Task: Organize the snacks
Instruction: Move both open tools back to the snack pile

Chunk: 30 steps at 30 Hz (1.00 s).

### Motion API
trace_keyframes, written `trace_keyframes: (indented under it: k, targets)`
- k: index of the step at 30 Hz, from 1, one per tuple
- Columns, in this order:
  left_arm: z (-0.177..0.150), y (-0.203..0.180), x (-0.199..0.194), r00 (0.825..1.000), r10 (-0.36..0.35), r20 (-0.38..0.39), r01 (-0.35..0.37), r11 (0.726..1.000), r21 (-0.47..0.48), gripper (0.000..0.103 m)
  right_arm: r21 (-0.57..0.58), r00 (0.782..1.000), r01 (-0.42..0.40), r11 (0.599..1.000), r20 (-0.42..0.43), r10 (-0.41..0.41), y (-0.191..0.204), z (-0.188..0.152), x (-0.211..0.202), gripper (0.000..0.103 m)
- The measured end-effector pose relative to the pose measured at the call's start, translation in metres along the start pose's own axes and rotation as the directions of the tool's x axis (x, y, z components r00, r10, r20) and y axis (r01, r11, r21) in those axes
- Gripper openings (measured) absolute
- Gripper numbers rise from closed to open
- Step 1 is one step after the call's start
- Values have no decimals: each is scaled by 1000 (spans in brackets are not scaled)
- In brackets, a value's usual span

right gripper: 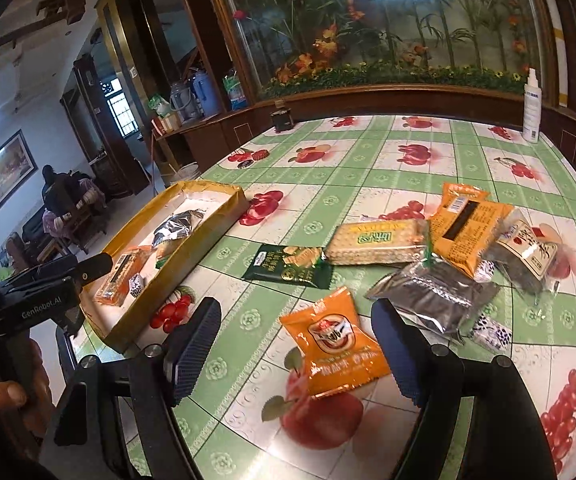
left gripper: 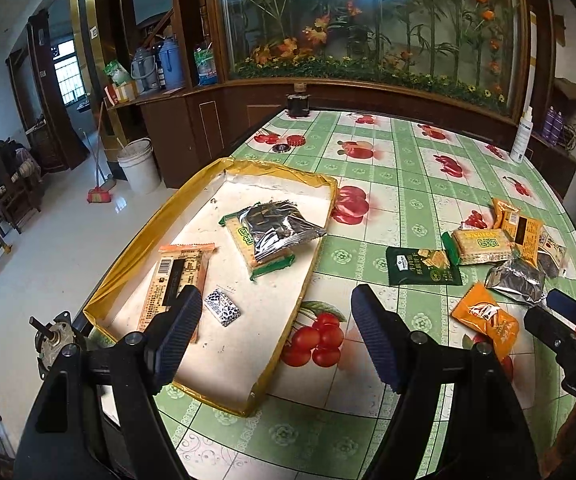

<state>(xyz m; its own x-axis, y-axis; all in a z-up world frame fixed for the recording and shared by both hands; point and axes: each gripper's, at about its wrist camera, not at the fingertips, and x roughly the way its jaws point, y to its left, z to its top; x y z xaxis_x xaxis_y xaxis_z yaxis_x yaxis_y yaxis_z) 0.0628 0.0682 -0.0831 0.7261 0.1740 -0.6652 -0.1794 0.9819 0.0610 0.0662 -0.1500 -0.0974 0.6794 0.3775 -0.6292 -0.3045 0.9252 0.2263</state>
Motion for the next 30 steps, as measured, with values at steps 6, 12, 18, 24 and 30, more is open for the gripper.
trace_keyframes:
  k: [6, 12, 18, 24, 30]
  targets:
    - [0, -15, -5, 1000, 5, 1, -5, 999, 32, 78, 30, 1000, 12, 999, -10, -12, -16, -15, -5, 79]
    - [-3, -28, -7, 1000, 14, 0, -14, 998, 61, 83, 46, 1000, 13, 999, -18, -12, -25, -22, -7, 79]
    - [-3, -33, -5, 1000, 17, -13, -16, 997, 74, 83, 54, 1000, 11, 999, -20, -10, -31, -24, -8, 81]
    - [-6, -36, 5, 999, 18, -47, -14, 997, 78, 83, 36, 998, -8, 999, -56, 10, -31, -34, -3, 83]
    - [-11, -44, 11, 997, 15, -73, -7, 995, 99, 83, 26, 994, -58, 998, -90, 60, -26, -38, 8, 83]
